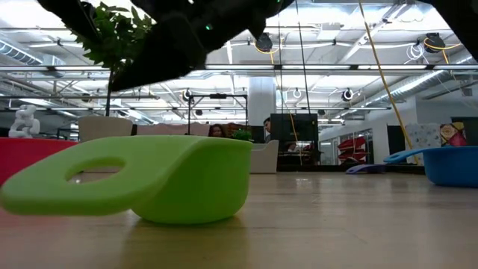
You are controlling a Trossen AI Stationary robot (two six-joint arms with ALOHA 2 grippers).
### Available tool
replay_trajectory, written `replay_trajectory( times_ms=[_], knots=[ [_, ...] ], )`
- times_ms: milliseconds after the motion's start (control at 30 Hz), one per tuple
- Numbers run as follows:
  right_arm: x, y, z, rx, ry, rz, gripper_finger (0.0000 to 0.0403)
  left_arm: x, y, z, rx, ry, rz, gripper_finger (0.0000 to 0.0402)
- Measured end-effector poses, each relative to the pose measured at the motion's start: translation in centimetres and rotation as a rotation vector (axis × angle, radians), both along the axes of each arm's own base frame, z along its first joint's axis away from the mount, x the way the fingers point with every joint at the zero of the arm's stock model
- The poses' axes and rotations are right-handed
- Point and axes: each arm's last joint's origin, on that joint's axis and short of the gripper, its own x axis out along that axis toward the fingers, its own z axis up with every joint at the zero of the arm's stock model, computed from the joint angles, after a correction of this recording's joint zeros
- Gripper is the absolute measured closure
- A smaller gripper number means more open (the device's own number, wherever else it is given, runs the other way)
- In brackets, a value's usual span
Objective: Nest measuring cups in basket
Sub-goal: Move the yellow measuring cup to the top of the table
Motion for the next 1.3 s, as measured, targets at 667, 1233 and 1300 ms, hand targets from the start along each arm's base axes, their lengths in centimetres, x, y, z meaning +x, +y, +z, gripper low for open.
replay_trajectory(
  times_ms=[667, 1233, 1300],
  knots=[
    [-2.1, -1.7, -0.6, -0.025, 0.253, -0.056, 0.0259, -0.1, 0.0, 0.1, -0.006, -0.009, 0.006, 0.0259],
    [0.5, 2.2, -0.2, 0.079, -0.073, 0.096, 0.0259, 0.4, 0.0, 0.4, -0.004, -0.064, 0.008, 0.0256],
    [0.8, 2.3, -1.1, 0.080, -0.060, 0.096, 0.0259, 0.4, 0.0, 0.5, -0.005, -0.074, 0.007, 0.0256]
  ],
)
